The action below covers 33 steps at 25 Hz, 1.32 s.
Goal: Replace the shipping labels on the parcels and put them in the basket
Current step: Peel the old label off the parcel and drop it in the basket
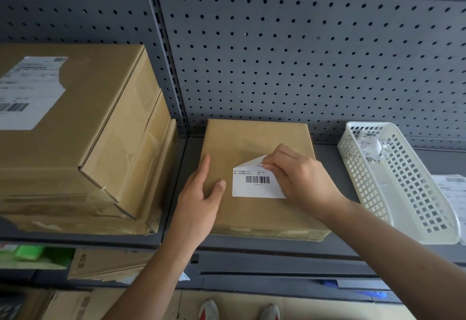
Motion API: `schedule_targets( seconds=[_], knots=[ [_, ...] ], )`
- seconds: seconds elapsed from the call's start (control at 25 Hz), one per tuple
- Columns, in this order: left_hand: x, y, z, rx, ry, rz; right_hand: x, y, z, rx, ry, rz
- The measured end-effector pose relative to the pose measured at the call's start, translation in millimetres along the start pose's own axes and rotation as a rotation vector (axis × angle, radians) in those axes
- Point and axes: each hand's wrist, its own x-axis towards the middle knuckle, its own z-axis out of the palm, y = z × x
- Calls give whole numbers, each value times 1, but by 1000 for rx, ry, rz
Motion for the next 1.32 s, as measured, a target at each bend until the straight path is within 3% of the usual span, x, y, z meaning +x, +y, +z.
schedule_targets(
  seconds=[0.64,0.92,1.12,1.32],
  knots=[
    [-6,12,-4,9,-27,-31,-52,-21,-70,194,75,77],
    [-8,17,-4,40,-28,-15,-59,-13,-126,227,203,322],
    [-9,19,-3,74,-27,-18,-63,6,-168,489,430,633],
    [-2,19,-4,22,-29,-91,-63,14,-182,708,479,593]
  ],
)
